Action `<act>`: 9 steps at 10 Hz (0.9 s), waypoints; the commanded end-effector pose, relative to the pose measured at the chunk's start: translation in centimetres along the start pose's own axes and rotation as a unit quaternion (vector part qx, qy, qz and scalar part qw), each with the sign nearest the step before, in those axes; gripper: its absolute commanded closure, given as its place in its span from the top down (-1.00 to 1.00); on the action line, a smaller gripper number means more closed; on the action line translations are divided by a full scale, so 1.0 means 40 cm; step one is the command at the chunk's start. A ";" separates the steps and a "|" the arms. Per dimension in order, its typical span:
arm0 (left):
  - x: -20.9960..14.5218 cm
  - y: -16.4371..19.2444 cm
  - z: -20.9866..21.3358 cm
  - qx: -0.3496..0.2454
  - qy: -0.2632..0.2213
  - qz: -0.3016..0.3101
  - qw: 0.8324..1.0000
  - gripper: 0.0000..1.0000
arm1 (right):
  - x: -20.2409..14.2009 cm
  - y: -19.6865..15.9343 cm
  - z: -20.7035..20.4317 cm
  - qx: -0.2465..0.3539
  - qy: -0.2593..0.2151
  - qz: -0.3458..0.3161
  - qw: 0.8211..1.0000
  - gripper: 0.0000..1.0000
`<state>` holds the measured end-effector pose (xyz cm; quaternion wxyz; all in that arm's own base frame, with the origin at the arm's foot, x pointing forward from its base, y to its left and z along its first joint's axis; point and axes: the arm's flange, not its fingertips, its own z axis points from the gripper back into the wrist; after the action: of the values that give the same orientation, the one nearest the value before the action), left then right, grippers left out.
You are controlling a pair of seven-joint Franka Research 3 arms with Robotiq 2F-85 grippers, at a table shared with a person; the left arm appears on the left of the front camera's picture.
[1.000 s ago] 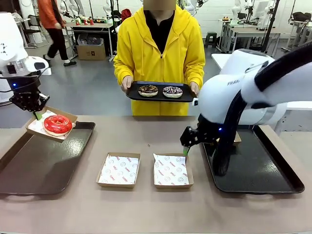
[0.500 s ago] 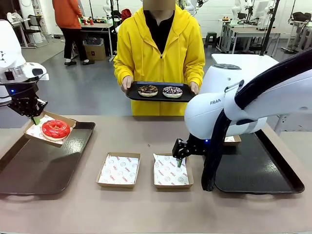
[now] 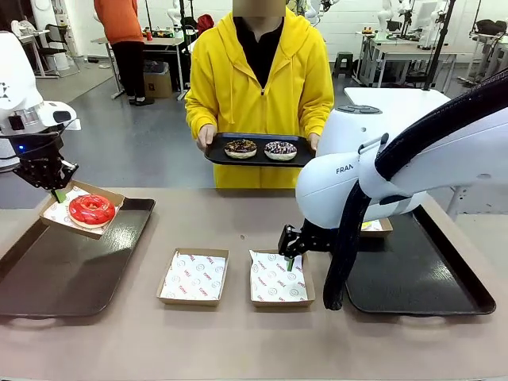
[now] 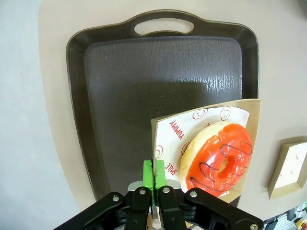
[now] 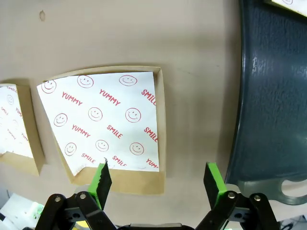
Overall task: Individually package the donuts and arrange them on the tray.
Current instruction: Place the picked Paper togo box on the Handle tray while simultaneously picking up another Paper togo box from the table with the other hand.
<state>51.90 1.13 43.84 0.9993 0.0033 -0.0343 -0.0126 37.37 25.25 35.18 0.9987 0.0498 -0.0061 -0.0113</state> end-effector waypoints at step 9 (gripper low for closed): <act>0.101 -0.032 -0.097 -0.009 0.029 0.041 0.999 -0.98 | 0.029 0.007 -0.085 -0.021 -0.017 -0.003 1.000 1.00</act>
<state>55.41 0.11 40.23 0.9998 -0.0096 -0.0076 0.0146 37.95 25.17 32.55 0.9992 0.0368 -0.0098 -0.0117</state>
